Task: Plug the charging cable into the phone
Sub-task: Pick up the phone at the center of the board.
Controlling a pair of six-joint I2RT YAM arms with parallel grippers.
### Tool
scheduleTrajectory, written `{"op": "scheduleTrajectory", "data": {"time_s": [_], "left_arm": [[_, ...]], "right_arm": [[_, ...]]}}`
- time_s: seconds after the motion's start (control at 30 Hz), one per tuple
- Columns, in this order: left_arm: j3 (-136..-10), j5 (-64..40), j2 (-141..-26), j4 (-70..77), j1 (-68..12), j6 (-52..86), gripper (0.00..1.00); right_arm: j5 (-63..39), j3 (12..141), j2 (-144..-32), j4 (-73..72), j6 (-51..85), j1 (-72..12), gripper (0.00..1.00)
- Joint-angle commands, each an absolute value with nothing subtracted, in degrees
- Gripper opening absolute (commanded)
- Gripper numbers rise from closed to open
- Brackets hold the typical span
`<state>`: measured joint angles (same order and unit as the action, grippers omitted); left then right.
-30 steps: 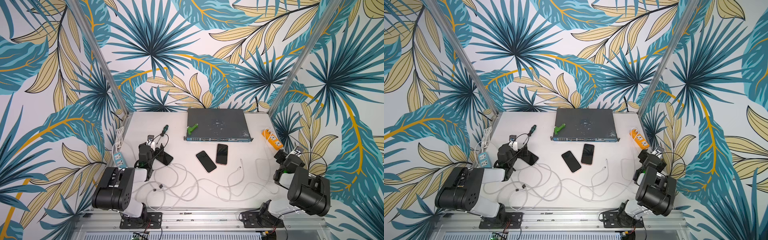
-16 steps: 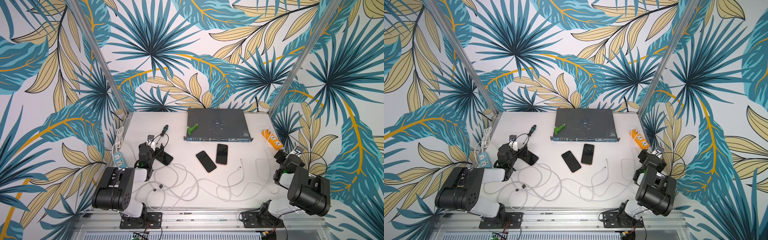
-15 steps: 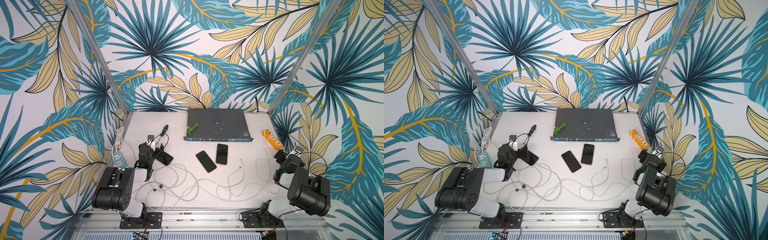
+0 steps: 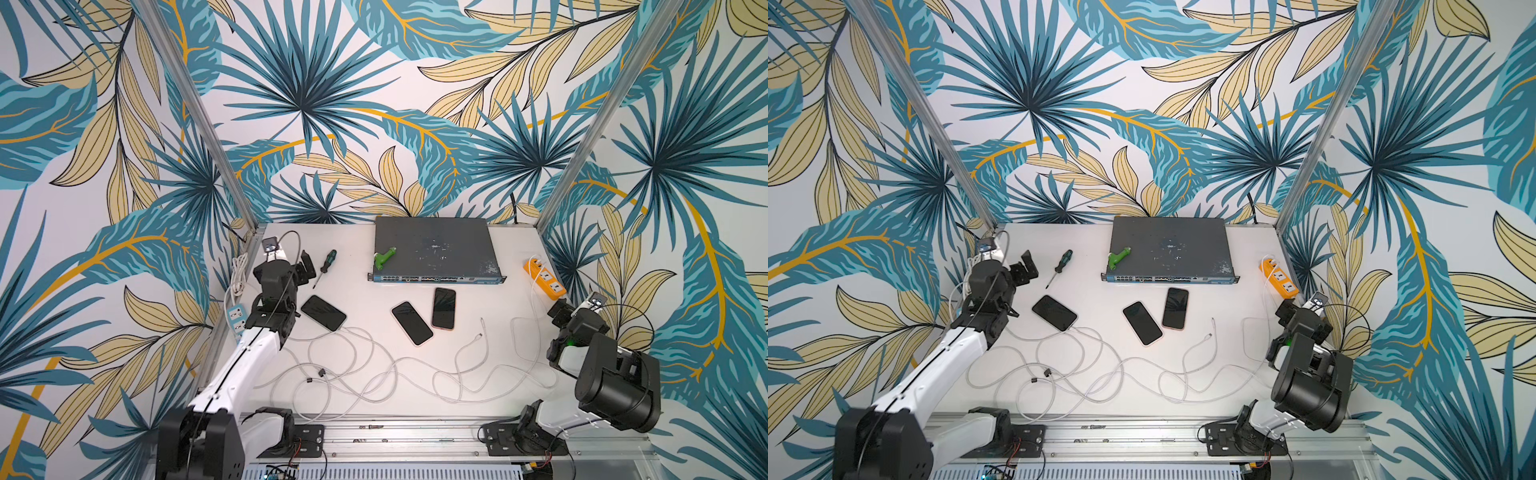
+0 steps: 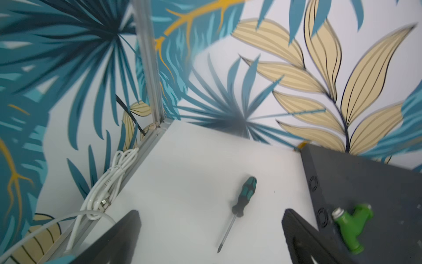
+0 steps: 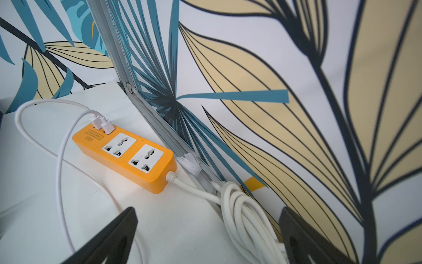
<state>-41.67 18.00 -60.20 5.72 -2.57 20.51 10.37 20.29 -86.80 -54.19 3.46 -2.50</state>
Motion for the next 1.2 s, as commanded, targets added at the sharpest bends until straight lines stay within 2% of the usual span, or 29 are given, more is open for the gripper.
{"op": "scheduleTrajectory", "data": {"time_s": [0.0, 0.13, 0.23, 0.33, 0.43, 0.57, 0.63, 0.73, 0.8, 0.9, 1.0, 1.17], "left_arm": [[-35.14, 14.55, -55.58, -10.71, 2.8, 42.57, 1.0], [-37.57, -3.8, -55.3, -18.01, 3.56, 41.03, 1.0], [-41.36, -10.11, -58.38, -25.34, 1.14, 38.92, 1.0], [-45.27, -9.75, -60.35, -34.43, -2.86, 36.73, 1.0], [-45.57, -12.32, -59.95, -38.22, -5.72, 36.4, 1.0], [-43.11, -14.82, -57.07, -39.27, -8.17, 37.06, 1.0], [-42.16, -15.43, -56.02, -39.85, -9.3, 37.26, 1.0], [-41.42, -16.18, -56.12, -40.14, -11.95, 37.29, 1.0], [-41.45, -15.75, -57.06, -40.21, -14.49, 37.49, 1.0], [-42.06, -14.47, -58.47, -40.45, -17.42, 37.93, 1.0], [-42.2, -12.91, -59.37, -40.56, -19.65, 38.67, 1.0], [-41.71, -11.36, -60.37, -40.59, -21.54, 39.78, 1.0]], "right_arm": [[9.71, 20.91, -86.55, -53.54, 3.85, -2.25, 1.0], [9.58, 20.89, -86.49, -53.64, 3.79, -2.24, 1.0], [12.75, 22.1, -82.2, -49.49, 4.47, -2.26, 1.0], [18.91, 29.24, -70.33, -23.55, 12.32, -2.29, 1.0], [18.48, 31.53, -59.65, -3.99, 22.94, -3.86, 1.0], [10.94, 29.73, -48.13, 11.04, 30.44, -8.17, 0.99], [4.46, 30.46, -46.23, 18.73, 31.37, -10.28, 0.94], [-2.12, 33.3, -49.35, 26.48, 31.72, -16.83, 0.9], [-1.27, 37.16, -54.09, 30.71, 32.49, -23.97, 0.89], [0.58, 44.01, -62.0, 32.65, 35.43, -31.08, 0.92], [0.25, 50.46, -70.75, 31.32, 37.41, -36.25, 0.99], [4.31, 65.01, -89.45, 36.52, 38.99, -42.93, 1.0]]}}
